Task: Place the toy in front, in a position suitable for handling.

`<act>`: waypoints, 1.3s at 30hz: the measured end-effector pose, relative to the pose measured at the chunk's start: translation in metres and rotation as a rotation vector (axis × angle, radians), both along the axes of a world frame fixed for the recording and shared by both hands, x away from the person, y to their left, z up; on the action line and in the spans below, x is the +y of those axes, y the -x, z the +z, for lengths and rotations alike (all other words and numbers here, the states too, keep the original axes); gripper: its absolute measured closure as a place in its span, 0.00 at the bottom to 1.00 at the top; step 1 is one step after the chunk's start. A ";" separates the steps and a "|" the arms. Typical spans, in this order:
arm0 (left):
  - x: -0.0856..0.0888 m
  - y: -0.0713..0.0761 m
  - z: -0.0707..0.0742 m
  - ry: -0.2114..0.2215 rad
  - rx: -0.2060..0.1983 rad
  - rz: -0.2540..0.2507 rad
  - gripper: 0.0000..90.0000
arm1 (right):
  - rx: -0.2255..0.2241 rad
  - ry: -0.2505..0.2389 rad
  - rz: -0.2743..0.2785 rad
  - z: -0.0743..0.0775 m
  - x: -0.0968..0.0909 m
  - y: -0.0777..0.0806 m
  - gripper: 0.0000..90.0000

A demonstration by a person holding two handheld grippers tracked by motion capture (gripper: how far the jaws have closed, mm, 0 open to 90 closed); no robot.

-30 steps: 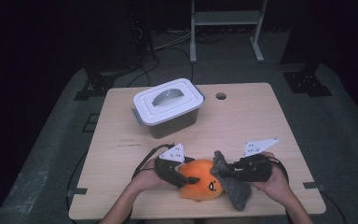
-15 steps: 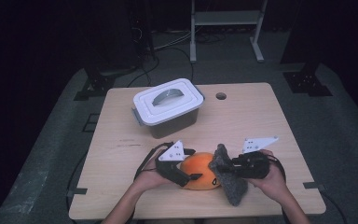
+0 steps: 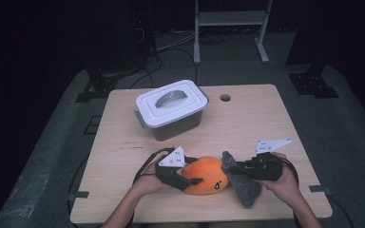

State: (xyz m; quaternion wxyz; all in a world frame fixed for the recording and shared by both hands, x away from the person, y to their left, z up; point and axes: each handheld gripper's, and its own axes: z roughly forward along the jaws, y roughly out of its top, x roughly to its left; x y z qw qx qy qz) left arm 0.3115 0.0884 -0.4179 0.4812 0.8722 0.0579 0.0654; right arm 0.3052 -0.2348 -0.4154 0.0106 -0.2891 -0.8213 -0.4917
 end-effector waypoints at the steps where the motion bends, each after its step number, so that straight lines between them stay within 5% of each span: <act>1: 0.000 0.000 0.000 -0.001 -0.001 0.000 0.35 | -0.009 -0.023 0.008 0.004 0.002 0.001 0.82; 8: 0.004 -0.002 -0.001 -0.011 0.010 0.001 0.35 | -0.019 -0.011 0.052 0.002 0.016 0.004 0.82; 15: 0.012 -0.006 -0.003 -0.009 0.031 0.014 0.34 | 0.039 0.046 0.005 -0.012 0.001 -0.002 0.82; 22: 0.011 -0.005 -0.003 -0.015 0.025 0.005 0.33 | -0.004 -0.037 0.023 0.004 0.008 0.001 0.82; 27: 0.014 -0.006 -0.003 -0.016 0.033 0.011 0.33 | 0.011 -0.001 0.052 -0.005 0.013 0.002 0.82; 32: 0.014 -0.007 -0.003 -0.016 0.039 0.025 0.33 | 0.032 0.048 0.023 -0.010 0.005 -0.001 0.82; 39: 0.003 0.001 0.001 -0.025 0.000 0.006 0.31 | -0.048 -0.037 0.026 0.013 0.015 0.004 0.81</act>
